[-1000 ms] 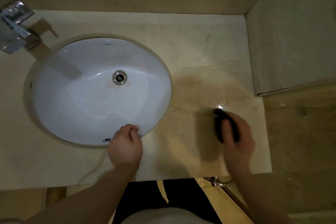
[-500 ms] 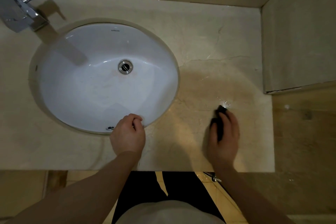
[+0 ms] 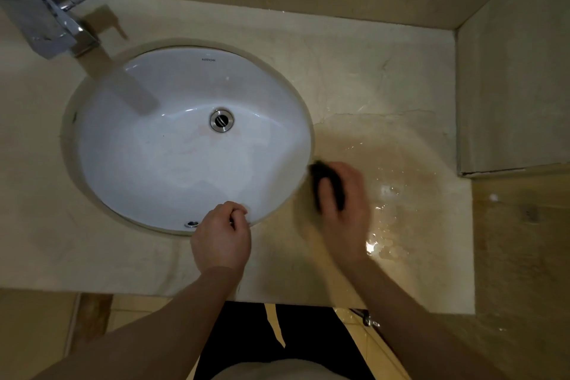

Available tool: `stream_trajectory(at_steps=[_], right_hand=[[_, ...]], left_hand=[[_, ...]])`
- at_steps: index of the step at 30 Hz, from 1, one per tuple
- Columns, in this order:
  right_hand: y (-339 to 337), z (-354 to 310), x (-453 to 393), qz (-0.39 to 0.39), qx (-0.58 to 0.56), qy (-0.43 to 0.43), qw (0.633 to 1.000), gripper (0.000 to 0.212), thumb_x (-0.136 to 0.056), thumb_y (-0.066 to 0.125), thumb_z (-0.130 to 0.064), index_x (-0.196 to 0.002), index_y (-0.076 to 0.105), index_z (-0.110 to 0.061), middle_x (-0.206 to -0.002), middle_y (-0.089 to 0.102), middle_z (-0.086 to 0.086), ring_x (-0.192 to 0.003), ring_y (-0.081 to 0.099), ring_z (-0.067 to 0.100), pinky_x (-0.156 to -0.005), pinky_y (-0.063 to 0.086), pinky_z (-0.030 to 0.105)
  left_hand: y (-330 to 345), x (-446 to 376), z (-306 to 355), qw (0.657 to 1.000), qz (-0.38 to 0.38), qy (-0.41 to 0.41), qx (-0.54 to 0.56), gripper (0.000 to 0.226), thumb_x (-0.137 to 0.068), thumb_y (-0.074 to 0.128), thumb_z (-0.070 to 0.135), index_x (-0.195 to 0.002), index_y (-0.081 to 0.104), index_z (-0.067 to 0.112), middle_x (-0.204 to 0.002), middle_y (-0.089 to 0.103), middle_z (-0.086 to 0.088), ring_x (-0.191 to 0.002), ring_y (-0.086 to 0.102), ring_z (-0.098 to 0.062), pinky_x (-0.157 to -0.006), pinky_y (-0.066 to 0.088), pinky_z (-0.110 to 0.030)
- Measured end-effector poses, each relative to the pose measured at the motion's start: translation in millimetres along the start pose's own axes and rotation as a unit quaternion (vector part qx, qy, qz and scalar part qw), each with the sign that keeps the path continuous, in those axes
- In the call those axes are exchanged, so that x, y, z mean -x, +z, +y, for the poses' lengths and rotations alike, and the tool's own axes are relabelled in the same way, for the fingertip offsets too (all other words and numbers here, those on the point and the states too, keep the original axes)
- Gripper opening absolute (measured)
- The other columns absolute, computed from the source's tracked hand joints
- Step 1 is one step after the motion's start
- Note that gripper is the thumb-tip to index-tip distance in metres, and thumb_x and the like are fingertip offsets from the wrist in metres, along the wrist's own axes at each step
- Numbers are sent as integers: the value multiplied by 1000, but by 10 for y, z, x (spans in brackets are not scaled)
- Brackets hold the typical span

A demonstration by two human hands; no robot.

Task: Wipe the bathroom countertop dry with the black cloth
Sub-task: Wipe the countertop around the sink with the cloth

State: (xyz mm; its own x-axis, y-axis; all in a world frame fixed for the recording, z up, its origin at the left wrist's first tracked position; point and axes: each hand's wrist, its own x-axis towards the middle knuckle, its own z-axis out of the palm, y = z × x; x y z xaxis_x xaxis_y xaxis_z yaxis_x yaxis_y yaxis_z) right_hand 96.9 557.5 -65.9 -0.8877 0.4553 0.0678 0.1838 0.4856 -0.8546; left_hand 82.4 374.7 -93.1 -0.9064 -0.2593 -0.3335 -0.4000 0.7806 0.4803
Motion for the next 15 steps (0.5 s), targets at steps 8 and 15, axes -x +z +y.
stream_trajectory(at_steps=[8,15], right_hand=[[-1199,803,-1343,113,118,72,984,37,-101,47,-33,-133,55,-18,-130,58,4,-121,53,18,-107,42,40],[-675,908,-1345,90,179,39,979,37,-102,47,-26,-135,55,-13,-142,50,5,-133,44,18,-114,35,38]], left_hand=[[-13,-29,-18,1000,-25,-10,9,26,-91,47,19,-82,68,33,-74,64,11,-70,60,-14,-65,48,-32],[-21,-29,-15,1000,-8,19,6,30,-84,39,28,-79,68,30,-69,62,11,-68,58,-13,-59,44,-29]])
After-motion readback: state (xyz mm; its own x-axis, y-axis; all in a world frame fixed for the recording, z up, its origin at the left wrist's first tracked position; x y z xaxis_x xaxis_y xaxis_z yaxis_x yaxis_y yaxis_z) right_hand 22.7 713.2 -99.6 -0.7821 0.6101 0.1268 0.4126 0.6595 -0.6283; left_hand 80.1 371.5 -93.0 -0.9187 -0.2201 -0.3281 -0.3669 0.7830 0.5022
